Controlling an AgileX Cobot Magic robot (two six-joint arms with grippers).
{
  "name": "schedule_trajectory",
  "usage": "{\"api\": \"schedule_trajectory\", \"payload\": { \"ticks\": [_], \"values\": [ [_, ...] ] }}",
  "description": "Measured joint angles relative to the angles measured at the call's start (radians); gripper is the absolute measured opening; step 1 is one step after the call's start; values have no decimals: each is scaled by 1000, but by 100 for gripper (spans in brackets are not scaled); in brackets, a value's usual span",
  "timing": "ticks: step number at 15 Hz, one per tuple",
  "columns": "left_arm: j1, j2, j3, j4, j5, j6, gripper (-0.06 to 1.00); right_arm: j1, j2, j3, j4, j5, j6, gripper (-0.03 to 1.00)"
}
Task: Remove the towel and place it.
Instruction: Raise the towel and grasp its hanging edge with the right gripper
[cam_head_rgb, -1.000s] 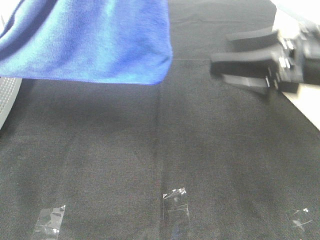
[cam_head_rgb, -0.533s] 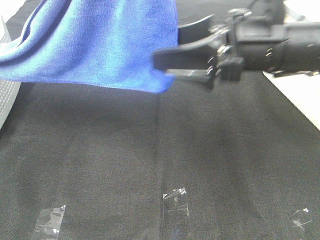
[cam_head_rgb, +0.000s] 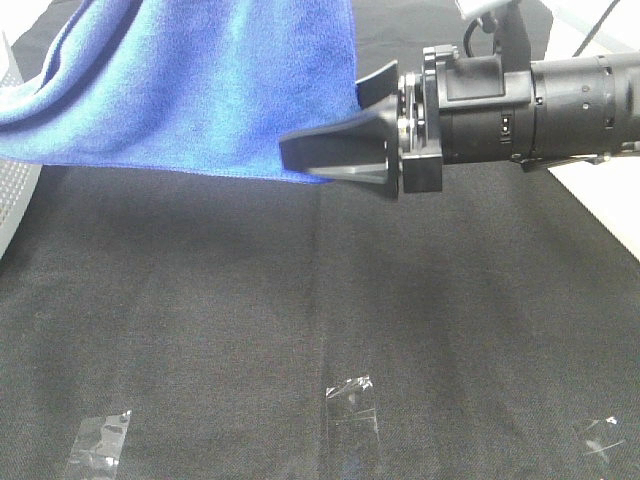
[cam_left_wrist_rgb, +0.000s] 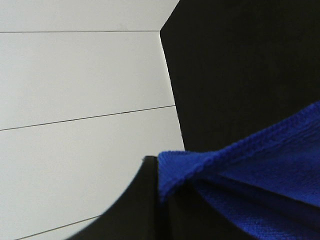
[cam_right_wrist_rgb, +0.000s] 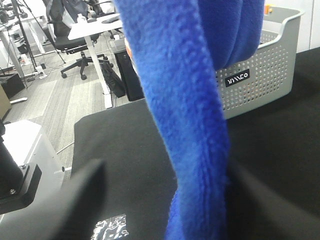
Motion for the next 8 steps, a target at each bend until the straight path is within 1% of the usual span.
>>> {"api": "schedule_trajectory", "payload": {
  "ticks": [2,3,4,8],
  "values": [
    [0,0,0,0,0,0,0,0,0,0,2,0,6,31],
    [0,0,0,0,0,0,0,0,0,0,2,0,16,14],
    [0,0,0,0,0,0,0,0,0,0,2,1,51,0],
    [0,0,0,0,0,-29,0,0,0,0,33,-17,176,0]
  ]
}}
